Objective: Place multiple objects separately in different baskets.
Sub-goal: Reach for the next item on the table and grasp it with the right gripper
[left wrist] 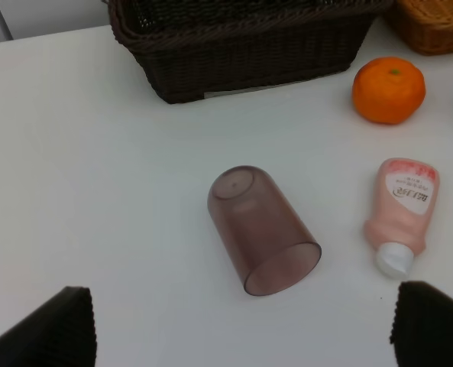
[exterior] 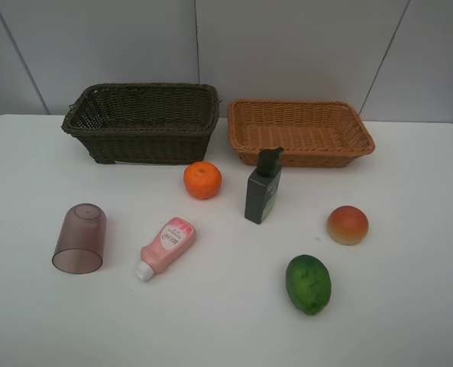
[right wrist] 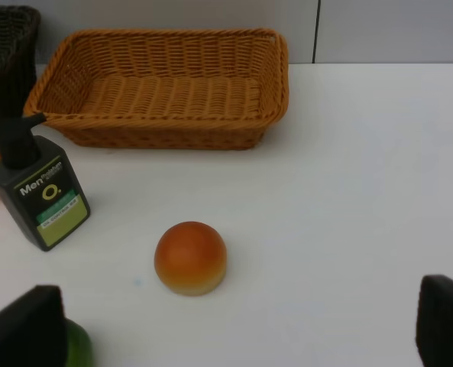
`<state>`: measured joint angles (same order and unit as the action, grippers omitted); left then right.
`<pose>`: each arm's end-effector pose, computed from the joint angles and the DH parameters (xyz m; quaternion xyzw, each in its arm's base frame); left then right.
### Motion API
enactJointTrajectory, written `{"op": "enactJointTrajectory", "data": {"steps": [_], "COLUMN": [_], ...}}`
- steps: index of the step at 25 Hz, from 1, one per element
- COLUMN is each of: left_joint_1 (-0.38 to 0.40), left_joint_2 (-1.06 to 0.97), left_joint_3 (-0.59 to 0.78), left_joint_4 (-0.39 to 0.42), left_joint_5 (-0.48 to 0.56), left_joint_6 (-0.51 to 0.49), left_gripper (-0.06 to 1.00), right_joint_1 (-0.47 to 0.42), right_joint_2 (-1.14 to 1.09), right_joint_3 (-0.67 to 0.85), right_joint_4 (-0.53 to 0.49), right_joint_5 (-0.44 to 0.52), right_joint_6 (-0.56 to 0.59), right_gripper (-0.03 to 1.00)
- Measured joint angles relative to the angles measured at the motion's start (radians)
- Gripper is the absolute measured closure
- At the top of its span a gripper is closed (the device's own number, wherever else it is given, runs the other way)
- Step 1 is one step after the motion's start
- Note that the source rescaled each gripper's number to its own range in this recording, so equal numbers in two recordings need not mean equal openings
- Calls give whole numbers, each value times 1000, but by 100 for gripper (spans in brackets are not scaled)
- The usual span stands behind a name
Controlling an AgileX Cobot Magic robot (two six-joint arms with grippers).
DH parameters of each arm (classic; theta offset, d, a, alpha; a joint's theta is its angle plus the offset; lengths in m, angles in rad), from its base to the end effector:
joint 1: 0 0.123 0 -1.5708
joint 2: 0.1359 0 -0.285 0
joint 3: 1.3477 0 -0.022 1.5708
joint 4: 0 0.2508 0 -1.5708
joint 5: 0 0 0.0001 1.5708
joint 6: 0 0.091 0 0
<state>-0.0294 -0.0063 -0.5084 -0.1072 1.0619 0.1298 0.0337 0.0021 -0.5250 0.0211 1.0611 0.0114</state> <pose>-0.0074 -0.0083 0.2799 0.0699 0.8456 -0.0270 0.5285 -0.0075 0.0014 0.2842 -0.0100 0.8472 0.0225 0.5307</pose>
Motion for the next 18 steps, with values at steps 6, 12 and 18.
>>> {"op": "enactJointTrajectory", "data": {"steps": [6,12,18], "left_joint_1": [0,0,0], "left_joint_2": [0,0,0], "left_joint_3": [0,0,0], "left_joint_4": [0,0,0], "left_joint_5": [0,0,-1], "left_joint_6": [0,0,0], "left_gripper": [-6,-6,-6], "right_joint_1": [0,0,26], "right_joint_2": [208,588,1031], "right_joint_3": [-30,-140,-324], "right_joint_4": [23,23,18], "right_joint_5": [-35,-82,-108], "right_joint_6": [0,0,0], "right_gripper": [-1,-1,-1]}}
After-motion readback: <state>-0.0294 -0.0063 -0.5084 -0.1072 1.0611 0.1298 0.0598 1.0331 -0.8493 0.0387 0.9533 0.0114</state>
